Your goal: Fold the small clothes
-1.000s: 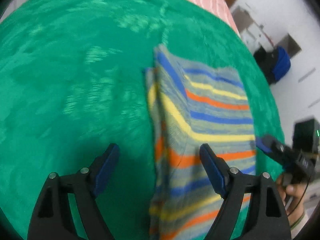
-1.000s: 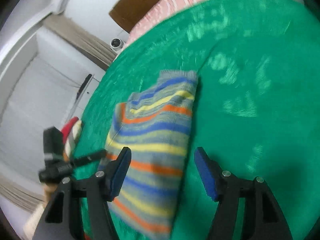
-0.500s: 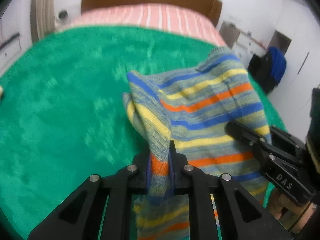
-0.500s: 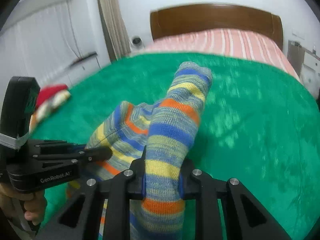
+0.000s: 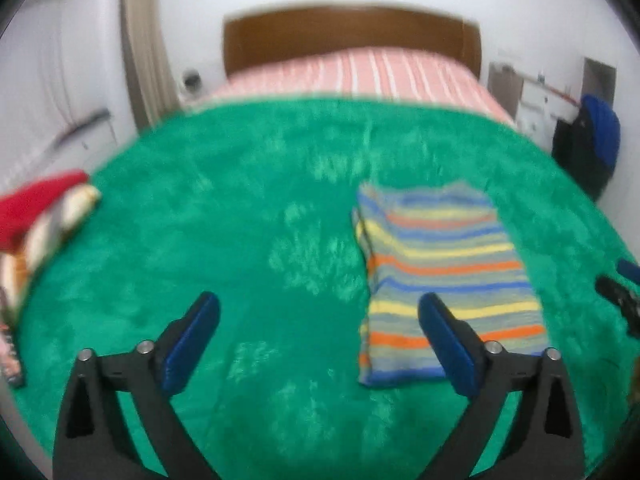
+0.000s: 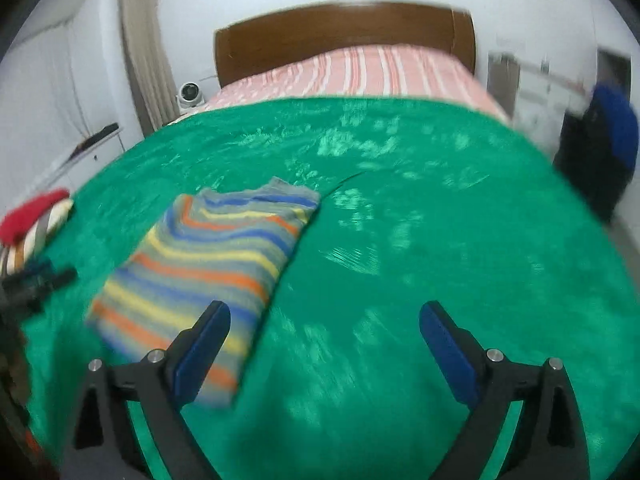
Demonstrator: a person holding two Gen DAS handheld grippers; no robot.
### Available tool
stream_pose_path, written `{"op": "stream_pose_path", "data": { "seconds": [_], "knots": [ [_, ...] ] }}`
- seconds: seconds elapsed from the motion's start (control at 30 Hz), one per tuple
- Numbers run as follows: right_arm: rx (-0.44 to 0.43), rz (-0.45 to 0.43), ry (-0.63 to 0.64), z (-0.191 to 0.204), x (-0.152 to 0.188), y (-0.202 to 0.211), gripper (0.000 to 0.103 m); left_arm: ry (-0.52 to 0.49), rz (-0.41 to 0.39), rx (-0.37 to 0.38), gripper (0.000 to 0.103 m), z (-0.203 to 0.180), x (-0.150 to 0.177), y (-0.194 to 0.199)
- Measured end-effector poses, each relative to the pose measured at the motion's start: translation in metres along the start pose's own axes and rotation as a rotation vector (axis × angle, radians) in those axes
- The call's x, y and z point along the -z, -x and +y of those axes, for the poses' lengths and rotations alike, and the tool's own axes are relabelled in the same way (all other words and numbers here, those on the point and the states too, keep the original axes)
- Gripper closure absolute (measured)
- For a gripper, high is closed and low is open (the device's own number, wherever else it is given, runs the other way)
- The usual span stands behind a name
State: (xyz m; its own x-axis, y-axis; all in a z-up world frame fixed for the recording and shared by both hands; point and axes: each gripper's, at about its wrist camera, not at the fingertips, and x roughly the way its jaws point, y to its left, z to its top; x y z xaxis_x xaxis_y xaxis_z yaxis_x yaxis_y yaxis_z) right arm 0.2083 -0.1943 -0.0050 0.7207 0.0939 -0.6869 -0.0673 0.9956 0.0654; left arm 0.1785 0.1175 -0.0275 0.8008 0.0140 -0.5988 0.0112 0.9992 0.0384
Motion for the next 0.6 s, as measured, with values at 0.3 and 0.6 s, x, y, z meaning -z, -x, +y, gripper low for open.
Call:
{"op": "stream_pose_path", "data": {
  "seconds": [0.3,0.6],
  "knots": [
    [0.023,-0.192,0.021,0.006,0.026,0.116,0.000,-0.043,-0.156,-0.099,0.000,-0.028,-0.017,0.090],
    [0.086,-0.209,-0.041,0.009,0.045,0.155,0.000,-0.074,-0.170,-0.089,0.000,-0.043,-0.003,0.127]
  ]
}}
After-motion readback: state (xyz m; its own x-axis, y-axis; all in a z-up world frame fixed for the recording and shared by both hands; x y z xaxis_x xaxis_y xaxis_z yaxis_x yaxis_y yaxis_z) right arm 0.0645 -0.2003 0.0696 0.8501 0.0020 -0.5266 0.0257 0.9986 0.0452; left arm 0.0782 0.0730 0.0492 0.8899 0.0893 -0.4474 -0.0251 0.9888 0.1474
